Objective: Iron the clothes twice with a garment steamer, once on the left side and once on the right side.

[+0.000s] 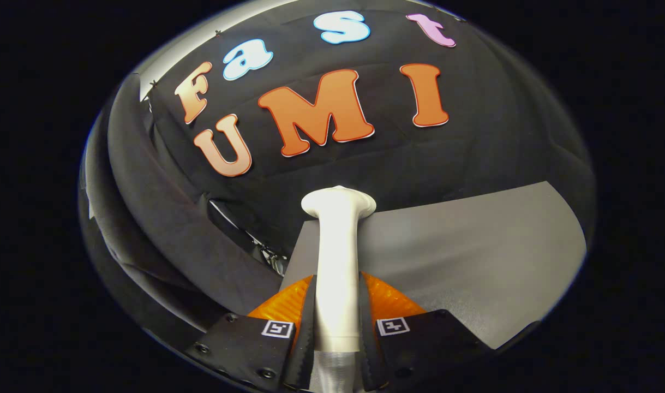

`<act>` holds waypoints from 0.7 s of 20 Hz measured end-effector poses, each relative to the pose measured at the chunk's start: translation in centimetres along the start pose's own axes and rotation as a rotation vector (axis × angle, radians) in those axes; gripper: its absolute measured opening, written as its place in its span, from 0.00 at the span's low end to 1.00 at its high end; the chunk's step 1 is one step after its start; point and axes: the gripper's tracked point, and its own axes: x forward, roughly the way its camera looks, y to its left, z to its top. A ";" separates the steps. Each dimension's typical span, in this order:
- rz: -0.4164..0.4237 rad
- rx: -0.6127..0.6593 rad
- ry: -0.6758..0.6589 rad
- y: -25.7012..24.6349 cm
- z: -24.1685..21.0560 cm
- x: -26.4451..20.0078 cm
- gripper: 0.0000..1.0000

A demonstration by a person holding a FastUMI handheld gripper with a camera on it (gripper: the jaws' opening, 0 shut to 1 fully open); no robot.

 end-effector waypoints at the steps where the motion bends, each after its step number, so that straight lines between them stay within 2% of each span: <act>1: -0.021 -0.014 -0.021 -0.1 -0.1 -0.8 0.42; 5: -0.097 -0.005 -0.128 -0.2 -1.2 -5.2 0.42; 9: -0.119 0.000 -0.257 1.9 -3.4 -10.9 0.42; 14: -0.107 0.060 -0.391 6.0 -4.5 -17.0 0.41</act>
